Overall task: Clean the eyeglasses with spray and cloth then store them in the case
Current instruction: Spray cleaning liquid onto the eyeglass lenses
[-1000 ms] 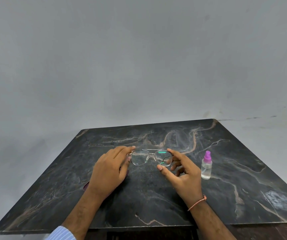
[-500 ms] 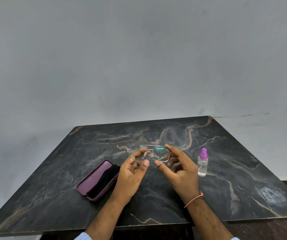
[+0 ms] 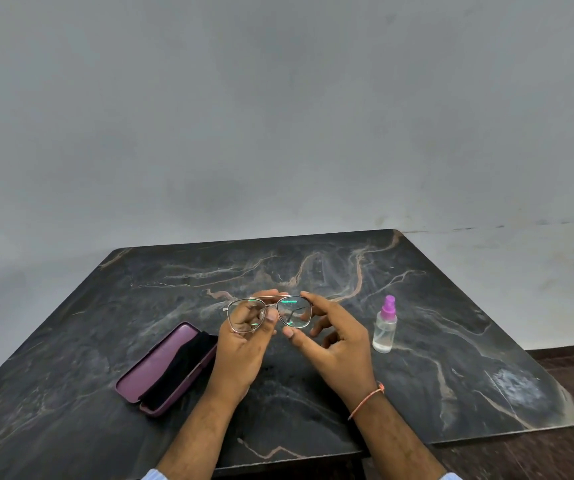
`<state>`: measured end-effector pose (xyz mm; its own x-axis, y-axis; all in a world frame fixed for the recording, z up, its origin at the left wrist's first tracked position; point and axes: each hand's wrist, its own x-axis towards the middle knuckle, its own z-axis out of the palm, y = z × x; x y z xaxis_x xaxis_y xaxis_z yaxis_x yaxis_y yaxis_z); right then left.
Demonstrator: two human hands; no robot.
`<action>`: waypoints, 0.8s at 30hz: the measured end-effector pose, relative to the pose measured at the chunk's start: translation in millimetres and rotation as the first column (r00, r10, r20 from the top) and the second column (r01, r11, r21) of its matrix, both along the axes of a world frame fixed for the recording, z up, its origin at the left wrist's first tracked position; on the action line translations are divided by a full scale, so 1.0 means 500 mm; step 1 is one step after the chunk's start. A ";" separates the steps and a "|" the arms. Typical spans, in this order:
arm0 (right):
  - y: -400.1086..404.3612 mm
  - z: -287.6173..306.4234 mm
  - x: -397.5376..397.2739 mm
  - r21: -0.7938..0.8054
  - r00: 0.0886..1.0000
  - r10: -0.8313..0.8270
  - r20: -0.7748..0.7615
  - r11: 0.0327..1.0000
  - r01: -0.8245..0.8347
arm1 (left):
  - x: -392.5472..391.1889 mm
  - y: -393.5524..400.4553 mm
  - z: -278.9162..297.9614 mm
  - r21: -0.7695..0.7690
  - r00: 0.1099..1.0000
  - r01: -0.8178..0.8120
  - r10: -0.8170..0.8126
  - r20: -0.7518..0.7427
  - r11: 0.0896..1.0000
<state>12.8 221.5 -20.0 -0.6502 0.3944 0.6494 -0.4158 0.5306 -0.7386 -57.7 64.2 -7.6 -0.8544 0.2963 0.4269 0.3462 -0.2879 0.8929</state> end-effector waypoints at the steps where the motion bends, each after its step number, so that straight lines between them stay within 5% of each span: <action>1: 0.000 -0.001 0.000 0.009 1.000 0.000 0.001 1.000 0.000 | 0.001 -0.002 -0.001 -0.004 1.000 -0.007 0.007 -0.015 1.000; 12: -0.010 -0.004 0.002 0.012 0.998 0.008 0.063 1.000 -0.009 | 0.003 -0.005 -0.003 0.006 0.997 -0.045 0.045 -0.064 0.999; 17: -0.021 0.003 0.021 0.107 0.987 -0.144 0.076 0.985 0.136 | 0.001 -0.005 -0.003 0.043 0.998 -0.062 0.062 -0.003 0.997; 21: -0.005 0.000 0.057 0.323 0.887 -0.428 -0.174 0.826 0.462 | 0.001 -0.003 0.000 0.052 0.997 -0.065 0.064 0.032 0.997; 24: 0.043 -0.003 0.090 0.351 0.776 -0.612 -0.151 0.701 0.621 | -0.002 -0.002 -0.003 0.060 0.997 -0.067 0.065 0.040 0.996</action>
<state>57.5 243.1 -21.3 -0.3302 0.4367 0.8368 0.0871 0.8969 -0.4336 -58.6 63.2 -9.1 -0.8871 0.2132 0.4093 0.3324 -0.3202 0.8871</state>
